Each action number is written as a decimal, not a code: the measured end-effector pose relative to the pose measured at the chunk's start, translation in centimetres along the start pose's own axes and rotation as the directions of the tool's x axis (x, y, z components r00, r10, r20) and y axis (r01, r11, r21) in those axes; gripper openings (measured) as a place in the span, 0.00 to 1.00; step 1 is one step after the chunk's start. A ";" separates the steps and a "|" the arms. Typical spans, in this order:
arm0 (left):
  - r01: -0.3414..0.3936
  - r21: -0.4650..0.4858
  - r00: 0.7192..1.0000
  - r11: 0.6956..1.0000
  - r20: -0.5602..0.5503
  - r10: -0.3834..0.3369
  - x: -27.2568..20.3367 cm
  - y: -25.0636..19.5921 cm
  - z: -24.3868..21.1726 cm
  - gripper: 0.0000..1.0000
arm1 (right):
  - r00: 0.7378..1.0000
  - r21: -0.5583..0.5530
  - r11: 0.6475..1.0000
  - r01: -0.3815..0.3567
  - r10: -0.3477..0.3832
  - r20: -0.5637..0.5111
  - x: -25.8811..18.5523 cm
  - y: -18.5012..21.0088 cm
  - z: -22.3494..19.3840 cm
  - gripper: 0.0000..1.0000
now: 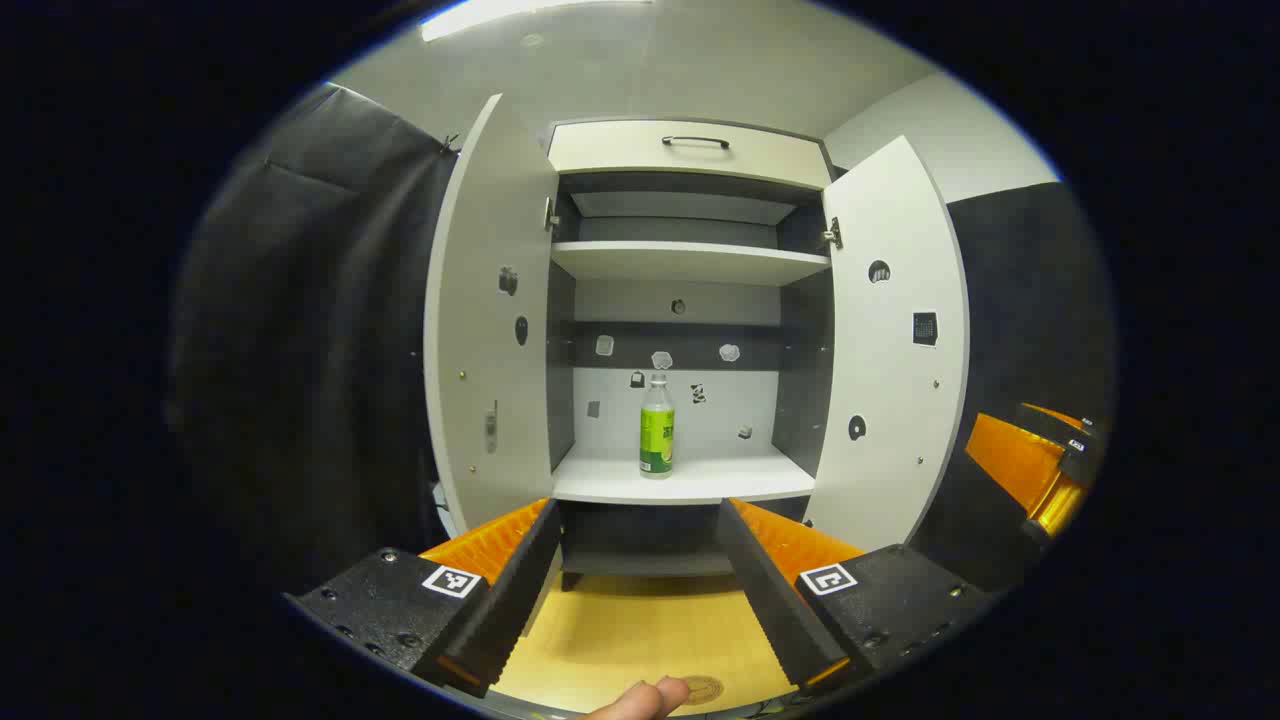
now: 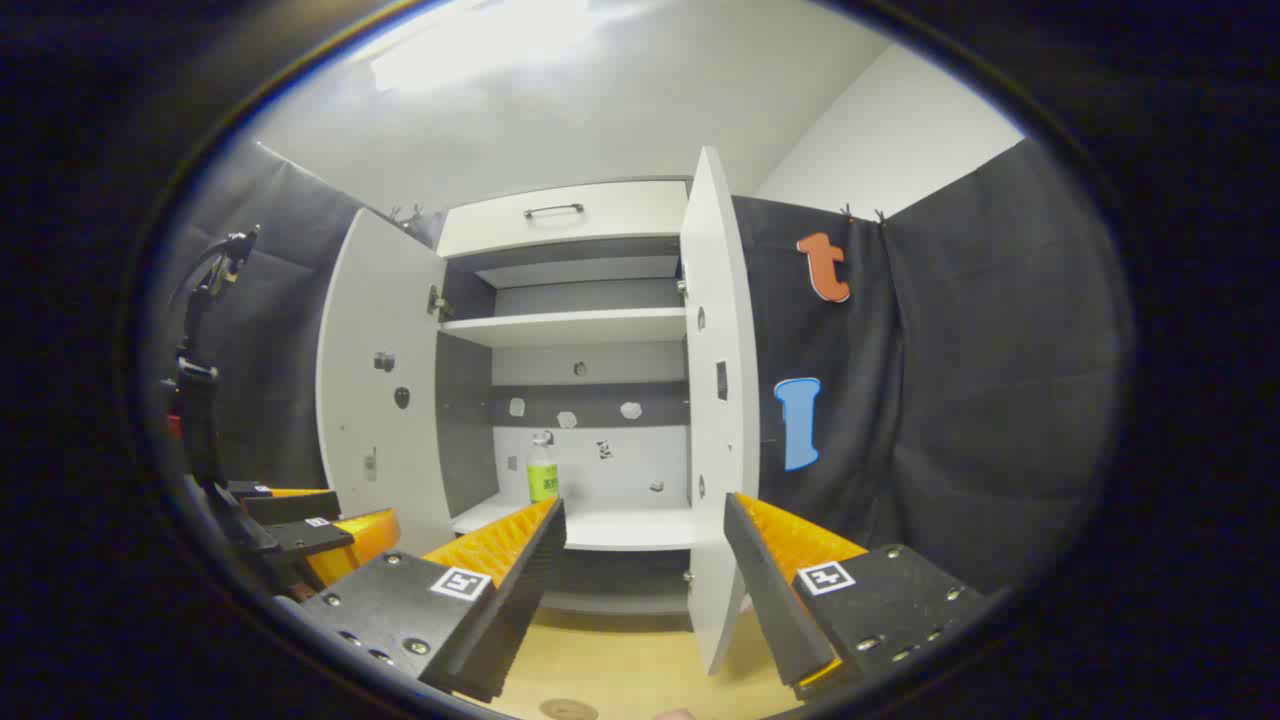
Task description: Grasp the bottle in the cabinet with the left hand and place it on the coaster, then close the right door with the right hand and the left door with the left hand.
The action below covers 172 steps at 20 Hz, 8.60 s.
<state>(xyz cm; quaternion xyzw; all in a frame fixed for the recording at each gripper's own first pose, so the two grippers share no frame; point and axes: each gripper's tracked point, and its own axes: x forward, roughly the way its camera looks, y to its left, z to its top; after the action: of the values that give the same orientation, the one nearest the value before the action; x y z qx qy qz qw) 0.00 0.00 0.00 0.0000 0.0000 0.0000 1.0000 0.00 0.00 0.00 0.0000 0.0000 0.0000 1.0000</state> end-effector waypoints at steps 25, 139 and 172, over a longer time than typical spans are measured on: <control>0.072 -0.012 0.996 0.997 -0.059 -0.072 9.9 -0.5 0.3 1.00 | 1.000 -0.057 0.998 -0.023 0.023 0.002 6.2 1.2 -0.2 0.96; 0.777 0.015 0.620 0.629 -0.192 -0.761 0.7 -11.1 -35.6 0.89 | 0.977 -0.033 0.990 0.140 -0.143 -0.159 1.2 -0.7 -12.4 0.97; 0.020 0.029 1.000 0.999 0.016 -0.021 -2.7 8.4 -3.0 0.96 | 0.994 -0.031 0.999 0.029 -0.032 -0.101 14.8 -25.7 -4.8 0.97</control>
<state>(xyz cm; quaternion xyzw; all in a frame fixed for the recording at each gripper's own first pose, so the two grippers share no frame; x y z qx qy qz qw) -2.68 8.42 -3.02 0.0144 -0.0081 -0.0102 0.9998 14.76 -25.68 -4.83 -0.0147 0.0510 -0.0151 0.9985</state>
